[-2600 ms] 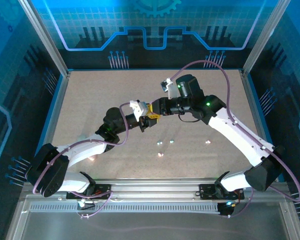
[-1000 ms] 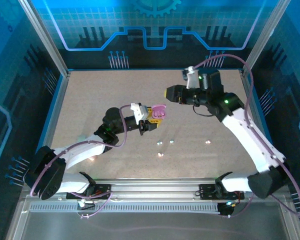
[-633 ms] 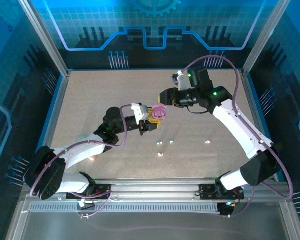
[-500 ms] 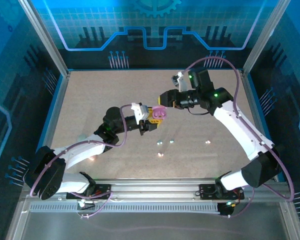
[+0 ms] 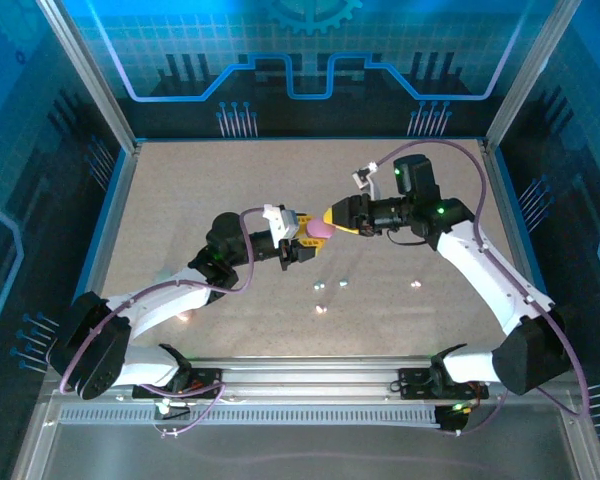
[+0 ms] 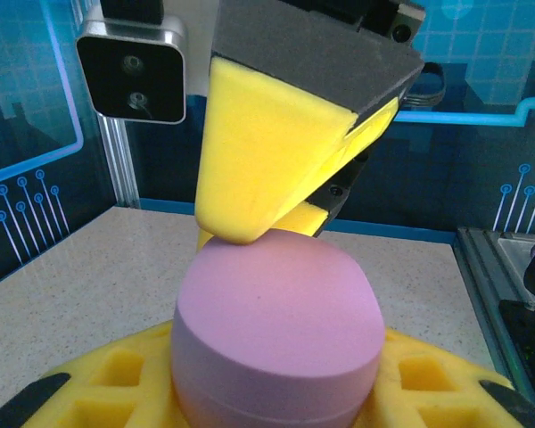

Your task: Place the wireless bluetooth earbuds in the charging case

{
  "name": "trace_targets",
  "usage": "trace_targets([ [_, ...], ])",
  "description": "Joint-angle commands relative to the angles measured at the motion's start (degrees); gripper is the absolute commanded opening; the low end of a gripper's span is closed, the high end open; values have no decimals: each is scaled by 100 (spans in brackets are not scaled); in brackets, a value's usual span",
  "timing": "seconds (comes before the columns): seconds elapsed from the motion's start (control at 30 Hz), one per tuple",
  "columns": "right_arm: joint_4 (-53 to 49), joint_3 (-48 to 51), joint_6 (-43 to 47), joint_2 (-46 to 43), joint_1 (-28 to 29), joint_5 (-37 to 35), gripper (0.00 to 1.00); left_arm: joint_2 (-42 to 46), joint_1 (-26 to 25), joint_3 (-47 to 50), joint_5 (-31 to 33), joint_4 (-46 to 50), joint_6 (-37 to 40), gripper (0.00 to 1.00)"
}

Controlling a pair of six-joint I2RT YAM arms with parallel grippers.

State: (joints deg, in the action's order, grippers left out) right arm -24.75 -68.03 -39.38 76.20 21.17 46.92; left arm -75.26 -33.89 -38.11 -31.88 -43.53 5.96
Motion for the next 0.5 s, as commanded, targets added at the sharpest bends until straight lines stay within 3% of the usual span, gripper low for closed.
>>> trace_targets([
  [0.0, 724, 216, -412, -19, -69, 981, 51, 127, -26, -197, -137, -302, -77, 26],
  [0.17, 1615, 564, -1037, 42, -79, 1517, 49, 81, -21, -212, -84, -428, -140, 26],
  [0.3, 1715, 613, -1081, 80, -65, 1579, 45, 25, -21, -239, -99, -452, -158, 26],
  [0.47, 1854, 646, -1141, 114, -56, 1593, 33, -4, -28, -246, -99, -431, -158, 26],
])
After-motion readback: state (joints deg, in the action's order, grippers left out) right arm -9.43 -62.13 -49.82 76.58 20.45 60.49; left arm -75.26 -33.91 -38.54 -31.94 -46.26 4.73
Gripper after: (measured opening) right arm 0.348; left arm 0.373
